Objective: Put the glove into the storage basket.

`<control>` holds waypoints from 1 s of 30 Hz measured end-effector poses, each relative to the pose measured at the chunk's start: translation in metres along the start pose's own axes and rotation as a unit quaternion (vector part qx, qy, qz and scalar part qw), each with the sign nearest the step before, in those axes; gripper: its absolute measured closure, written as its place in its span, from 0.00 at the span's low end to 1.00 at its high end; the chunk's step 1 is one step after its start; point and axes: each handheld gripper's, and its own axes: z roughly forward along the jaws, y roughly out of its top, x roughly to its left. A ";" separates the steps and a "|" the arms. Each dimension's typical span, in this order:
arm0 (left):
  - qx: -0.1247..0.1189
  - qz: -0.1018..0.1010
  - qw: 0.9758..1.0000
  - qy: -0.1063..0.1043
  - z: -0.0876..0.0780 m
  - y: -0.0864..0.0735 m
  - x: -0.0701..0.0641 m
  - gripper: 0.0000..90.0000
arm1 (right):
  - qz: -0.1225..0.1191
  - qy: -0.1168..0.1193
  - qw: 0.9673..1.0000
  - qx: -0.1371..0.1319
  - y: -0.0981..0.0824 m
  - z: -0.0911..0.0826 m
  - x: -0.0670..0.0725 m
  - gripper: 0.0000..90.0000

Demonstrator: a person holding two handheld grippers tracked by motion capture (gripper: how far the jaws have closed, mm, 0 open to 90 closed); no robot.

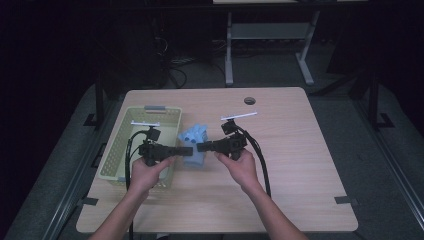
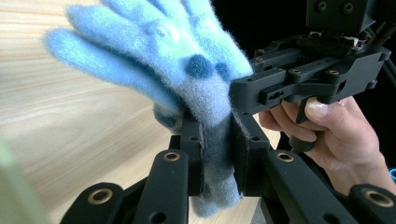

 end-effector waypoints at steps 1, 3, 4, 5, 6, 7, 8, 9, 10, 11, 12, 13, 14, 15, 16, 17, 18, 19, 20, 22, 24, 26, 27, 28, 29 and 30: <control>0.000 0.001 1.000 0.001 -0.002 0.000 0.001 0.85 | 0.004 0.002 1.000 0.002 0.001 0.002 0.001 0.89; -0.002 0.003 1.000 0.002 -0.007 0.001 0.003 0.85 | 0.001 0.003 1.000 0.003 0.004 0.006 0.003 0.89; -0.002 0.002 1.000 0.002 -0.010 0.001 0.004 0.85 | -0.001 0.005 1.000 0.002 0.005 0.008 0.005 0.89; -0.002 0.001 1.000 0.001 -0.012 0.001 0.005 0.85 | -0.004 0.004 1.000 0.002 0.006 0.011 0.006 0.89; -0.002 0.000 1.000 0.001 -0.015 0.002 0.007 0.85 | -0.006 0.004 1.000 0.001 0.007 0.013 0.007 0.89; -0.002 -0.002 1.000 -0.001 -0.017 0.002 0.009 0.85 | -0.007 0.005 1.000 0.002 0.008 0.015 0.009 0.89; -0.002 -0.002 1.000 -0.001 -0.021 0.002 0.010 0.85 | -0.009 0.007 1.000 0.001 0.009 0.018 0.010 0.89; -0.004 -0.004 1.000 -0.001 -0.023 0.001 0.011 0.85 | -0.010 0.009 1.000 0.002 0.010 0.020 0.011 0.89; -0.003 -0.003 1.000 0.000 -0.025 0.001 0.012 0.85 | -0.007 0.012 1.000 0.003 0.011 0.022 0.012 0.89; -0.004 -0.005 1.000 0.002 -0.028 0.001 0.012 0.85 | -0.006 0.015 1.000 0.002 0.011 0.024 0.013 0.89; -0.003 -0.003 1.000 0.003 -0.030 0.000 0.012 0.85 | -0.003 0.017 1.000 0.003 0.011 0.026 0.013 0.89; -0.004 -0.003 1.000 0.006 -0.032 -0.001 0.012 0.85 | -0.002 0.020 1.000 0.004 0.011 0.028 0.015 0.89; -0.003 -0.002 1.000 0.007 -0.034 -0.001 0.011 0.85 | -0.003 0.021 1.000 0.004 0.011 0.030 0.015 0.89; -0.002 0.001 1.000 0.008 -0.036 -0.001 0.011 0.85 | -0.001 0.023 1.000 0.004 0.011 0.032 0.017 0.89; -0.002 -0.002 1.000 0.007 -0.039 -0.001 0.011 0.85 | -0.002 0.023 1.000 0.006 0.012 0.033 0.019 0.89; -0.001 0.001 1.000 0.007 -0.040 0.000 0.012 0.85 | -0.006 0.024 1.000 0.004 0.013 0.034 0.020 0.89; -0.002 -0.001 1.000 0.008 -0.042 0.000 0.012 0.85 | -0.002 0.025 1.000 0.005 0.014 0.034 0.022 0.89; -0.002 0.000 1.000 0.011 -0.043 0.001 0.012 0.85 | -0.006 0.023 1.000 0.004 0.015 0.035 0.022 0.89; 0.001 0.003 1.000 0.012 -0.045 0.002 0.012 0.85 | -0.005 0.023 1.000 0.004 0.015 0.037 0.023 0.89; 0.000 0.004 1.000 0.014 -0.047 0.003 0.013 0.85 | 0.001 0.027 1.000 0.002 0.017 0.039 0.024 0.89; 0.000 0.003 1.000 0.015 -0.050 0.003 0.014 0.85 | 0.004 0.032 0.999 0.002 0.018 0.042 0.024 0.89; -0.001 0.000 1.000 0.017 -0.054 0.002 0.016 0.85 | 0.004 0.034 0.999 0.003 0.019 0.045 0.025 0.89; -0.002 -0.001 1.000 0.017 -0.056 0.002 0.017 0.85 | 0.006 0.038 0.999 0.004 0.019 0.047 0.026 0.89; -0.001 -0.002 1.000 0.018 -0.058 0.002 0.019 0.85 | 0.007 0.038 0.999 0.004 0.019 0.049 0.026 0.89; -0.003 -0.003 1.000 0.017 -0.059 0.002 0.019 0.85 | 0.005 0.039 0.999 0.004 0.019 0.051 0.027 0.89; -0.003 -0.002 1.000 0.018 -0.062 0.001 0.020 0.85 | 0.007 0.039 0.999 0.005 0.020 0.053 0.028 0.89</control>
